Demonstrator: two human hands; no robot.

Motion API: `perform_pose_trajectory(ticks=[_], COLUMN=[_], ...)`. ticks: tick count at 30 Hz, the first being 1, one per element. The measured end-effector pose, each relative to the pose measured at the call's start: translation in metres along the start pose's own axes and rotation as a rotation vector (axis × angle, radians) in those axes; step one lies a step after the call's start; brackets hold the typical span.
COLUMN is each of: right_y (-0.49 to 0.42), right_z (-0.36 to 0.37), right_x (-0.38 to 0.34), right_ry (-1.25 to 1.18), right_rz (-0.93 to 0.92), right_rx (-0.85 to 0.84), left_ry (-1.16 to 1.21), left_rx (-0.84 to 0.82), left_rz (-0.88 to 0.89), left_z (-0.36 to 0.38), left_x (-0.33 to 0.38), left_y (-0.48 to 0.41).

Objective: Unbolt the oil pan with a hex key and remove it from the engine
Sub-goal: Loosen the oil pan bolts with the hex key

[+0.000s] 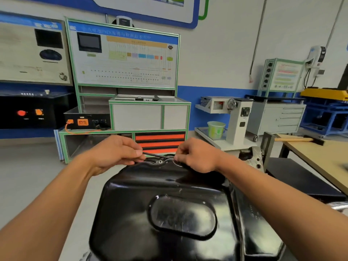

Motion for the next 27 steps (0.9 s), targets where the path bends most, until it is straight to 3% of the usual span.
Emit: perform_pose_trajectory(ticks=[5,13,19,22,24,27], right_y=[0.004,0.002,-0.02,-0.023,-0.023,-0.026], right_z=[-0.004,-0.029,-0.018,-0.011,-0.005,0.008], right_x=[-0.012,-0.045,-0.032,-0.02,-0.012,-0.002], right_ry=[0.173,0.039,-0.458,-0.675,-0.776,-0.975], right_rz=[-0.029,-0.126,0.048,0.101,0.15,0.22], right_rx=[-0.177,-0.296,-0.135,-0.107,-0.095,-0.08], left_ry=[0.055,0.318,0.111,-0.155,-0.287,-0.273], left_rx=[-0.012,0.068,0.112,0.122,0.085,-0.008], left_rz=[0.002,0.145,0.254,0.235,0.194,0.172], left_z=[0.0,0.011,0.038,0.04,0.038,0.043], left_x=[0.018,0.077,0.109,0.088,0.067,0.049], left_y=[0.001,0.0,-0.013,-0.01,-0.005,0.002])
Point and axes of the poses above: each hand's wrist, its own y-axis away from the middle knuckle, its own z-axis out of the palm, x = y × z, the point moved 6 cm from there along -y, towards the middle knuckle, and after that the axes turned 1 degree about -x, right-handed, at the moved point
